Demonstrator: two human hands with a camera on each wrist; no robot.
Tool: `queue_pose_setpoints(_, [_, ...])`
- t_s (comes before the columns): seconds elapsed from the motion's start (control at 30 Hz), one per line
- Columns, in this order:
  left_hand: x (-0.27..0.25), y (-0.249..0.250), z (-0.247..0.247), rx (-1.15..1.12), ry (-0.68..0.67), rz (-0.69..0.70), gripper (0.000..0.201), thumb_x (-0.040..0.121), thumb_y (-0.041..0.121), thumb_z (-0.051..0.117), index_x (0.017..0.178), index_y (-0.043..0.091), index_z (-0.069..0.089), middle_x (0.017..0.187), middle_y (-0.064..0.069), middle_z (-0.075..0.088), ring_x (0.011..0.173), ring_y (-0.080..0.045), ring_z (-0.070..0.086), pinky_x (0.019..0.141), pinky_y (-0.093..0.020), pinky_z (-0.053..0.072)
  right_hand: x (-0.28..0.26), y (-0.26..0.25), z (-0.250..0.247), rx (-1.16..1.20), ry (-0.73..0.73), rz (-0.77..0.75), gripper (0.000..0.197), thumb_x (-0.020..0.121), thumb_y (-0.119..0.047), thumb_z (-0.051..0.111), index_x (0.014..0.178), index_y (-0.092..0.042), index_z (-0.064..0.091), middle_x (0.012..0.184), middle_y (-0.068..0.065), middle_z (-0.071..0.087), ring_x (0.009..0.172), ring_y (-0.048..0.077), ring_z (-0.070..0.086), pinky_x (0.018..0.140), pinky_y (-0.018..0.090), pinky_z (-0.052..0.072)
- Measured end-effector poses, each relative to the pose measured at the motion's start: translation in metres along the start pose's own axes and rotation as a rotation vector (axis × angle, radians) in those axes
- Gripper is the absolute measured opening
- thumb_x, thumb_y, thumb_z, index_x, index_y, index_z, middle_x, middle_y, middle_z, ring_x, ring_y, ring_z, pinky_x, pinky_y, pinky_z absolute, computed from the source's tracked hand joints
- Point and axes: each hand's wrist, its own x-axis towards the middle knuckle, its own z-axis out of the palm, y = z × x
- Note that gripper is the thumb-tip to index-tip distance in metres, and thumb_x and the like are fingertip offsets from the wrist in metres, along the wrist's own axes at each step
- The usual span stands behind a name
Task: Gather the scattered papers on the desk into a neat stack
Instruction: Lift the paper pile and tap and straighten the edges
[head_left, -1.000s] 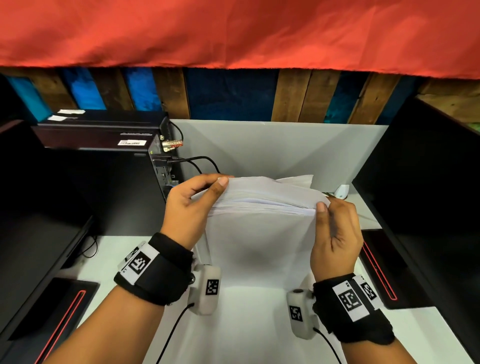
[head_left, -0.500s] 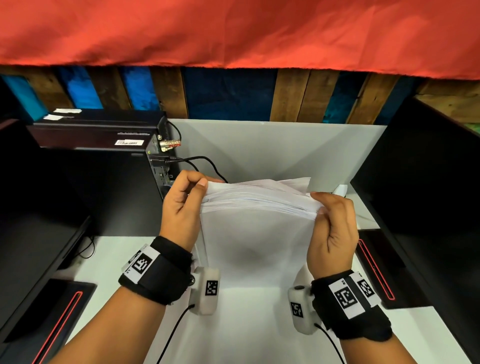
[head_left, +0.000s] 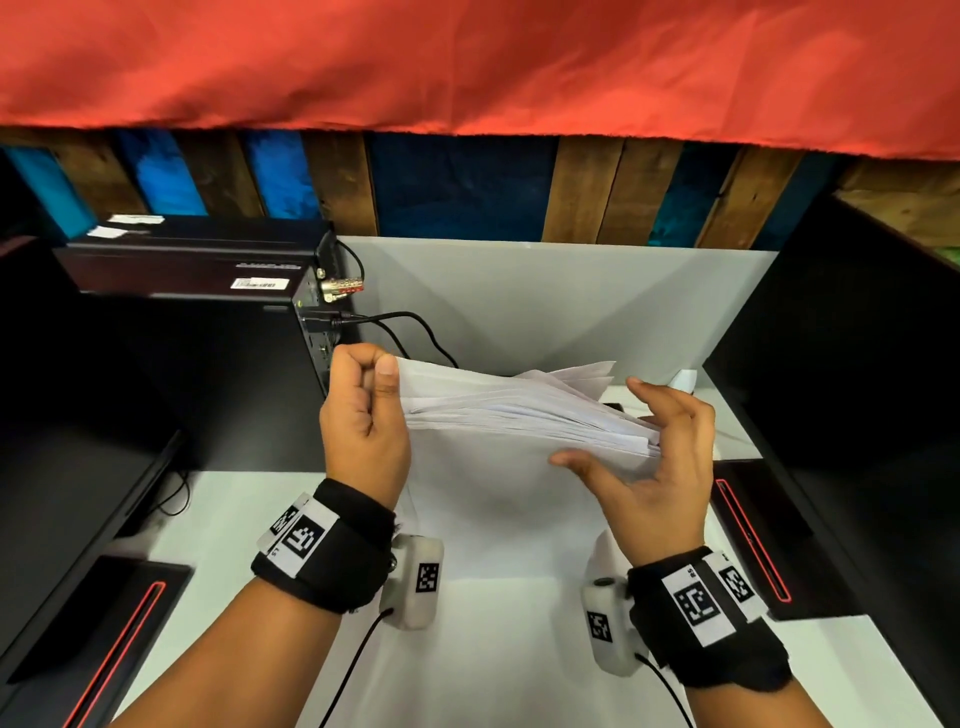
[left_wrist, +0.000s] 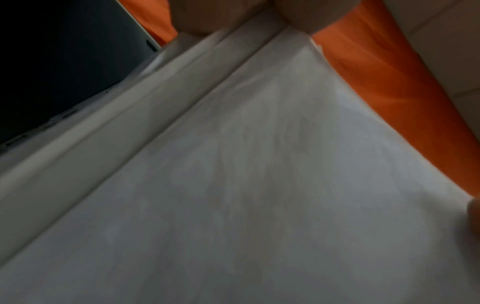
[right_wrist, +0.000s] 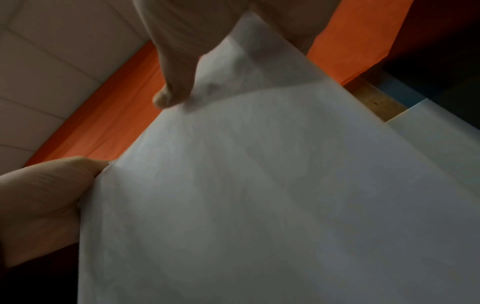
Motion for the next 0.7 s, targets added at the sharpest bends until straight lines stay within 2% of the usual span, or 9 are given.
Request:
queue_pose_setpoints(0.1, [-0.001, -0.004, 0.0, 0.018, 0.031, 0.017, 0.013, 0.099, 0.01, 0.043, 0.087, 0.016, 0.046, 0.07, 0.017, 0.048, 0.065, 0.005, 0.046, 0.063, -0.005, 0.037, 0.004, 0.0, -0.004, 0.005, -0.075, 0.092, 0.099, 0.045, -0.03, 0.093, 0.132, -0.02, 0.046, 0.123, -0.004, 0.043, 0.1, -0.01, 0.046, 0.085, 0.004, 0.039])
queue_pose_setpoints(0.2, [0.0, -0.007, -0.002, 0.003, 0.015, 0.031, 0.02, 0.098, 0.009, 0.043, 0.085, 0.025, 0.045, 0.071, 0.022, 0.05, 0.065, 0.004, 0.045, 0.064, -0.007, 0.037, 0.013, -0.001, -0.011, 0.156, -0.183, 0.321, 0.116, 0.047, -0.012, 0.093, 0.143, -0.032, 0.031, 0.127, -0.016, 0.046, 0.084, -0.008, 0.049, 0.078, 0.002, 0.04])
queue_pose_setpoints(0.27, [0.001, -0.006, -0.002, -0.016, -0.009, 0.035, 0.024, 0.098, 0.008, 0.043, 0.084, 0.027, 0.044, 0.071, 0.022, 0.049, 0.065, 0.003, 0.044, 0.063, -0.008, 0.037, 0.02, 0.003, -0.017, 0.201, -0.286, 0.395, 0.117, 0.048, -0.007, 0.091, 0.145, -0.031, 0.031, 0.129, -0.019, 0.049, 0.088, -0.015, 0.052, 0.08, 0.0, 0.041])
queue_pose_setpoints(0.3, [0.001, -0.005, -0.002, -0.026, -0.02, 0.041, 0.026, 0.098, 0.007, 0.043, 0.083, 0.028, 0.044, 0.071, 0.022, 0.05, 0.064, 0.003, 0.043, 0.063, -0.009, 0.037, 0.023, 0.004, -0.02, 0.218, -0.347, 0.413, 0.113, 0.048, -0.007, 0.091, 0.144, -0.031, 0.036, 0.129, -0.02, 0.052, 0.094, -0.016, 0.054, 0.084, 0.001, 0.042])
queue_pose_setpoints(0.37, [0.001, -0.004, -0.001, -0.046, -0.045, 0.052, 0.028, 0.097, 0.006, 0.043, 0.082, 0.03, 0.043, 0.071, 0.023, 0.051, 0.063, 0.004, 0.044, 0.062, -0.009, 0.037, 0.028, 0.003, -0.027, 0.266, -0.453, 0.437, 0.096, 0.051, -0.004, 0.09, 0.135, -0.028, 0.05, 0.123, -0.018, 0.061, 0.095, -0.007, 0.06, 0.088, 0.008, 0.047])
queue_pose_setpoints(0.5, [0.001, -0.002, 0.0, -0.085, -0.081, 0.056, 0.027, 0.097, 0.006, 0.043, 0.082, 0.029, 0.044, 0.072, 0.023, 0.052, 0.065, 0.004, 0.046, 0.063, -0.009, 0.039, 0.031, -0.001, -0.032, 0.282, -0.517, 0.444, 0.038, 0.06, -0.005, 0.086, 0.095, -0.017, 0.076, 0.092, -0.003, 0.075, 0.087, 0.011, 0.069, 0.083, 0.029, 0.054])
queue_pose_setpoints(0.57, [0.001, -0.002, -0.001, -0.098, -0.091, 0.049, 0.027, 0.097, 0.006, 0.043, 0.083, 0.029, 0.045, 0.072, 0.023, 0.053, 0.066, 0.004, 0.047, 0.063, -0.009, 0.04, 0.028, 0.001, -0.03, 0.293, -0.486, 0.455, 0.02, 0.063, -0.007, 0.085, 0.079, -0.016, 0.076, 0.077, -0.001, 0.073, 0.074, 0.013, 0.068, 0.072, 0.026, 0.052])
queue_pose_setpoints(0.63, [0.001, -0.002, -0.001, -0.129, -0.09, 0.028, 0.025, 0.097, 0.009, 0.045, 0.083, 0.03, 0.047, 0.071, 0.022, 0.055, 0.065, 0.003, 0.049, 0.063, -0.011, 0.042, 0.025, 0.002, -0.027, 0.319, -0.446, 0.458, 0.017, 0.065, -0.004, 0.082, 0.071, -0.017, 0.074, 0.066, -0.005, 0.068, 0.063, 0.007, 0.062, 0.063, 0.016, 0.047])
queue_pose_setpoints(0.7, [0.002, -0.002, -0.003, -0.195, -0.093, -0.003, 0.021, 0.095, 0.013, 0.05, 0.084, 0.031, 0.049, 0.068, 0.02, 0.058, 0.063, 0.002, 0.051, 0.061, -0.015, 0.044, 0.023, 0.002, -0.024, 0.357, -0.406, 0.463, 0.019, 0.069, 0.001, 0.079, 0.071, -0.017, 0.072, 0.065, -0.007, 0.069, 0.062, 0.003, 0.063, 0.061, 0.011, 0.046])
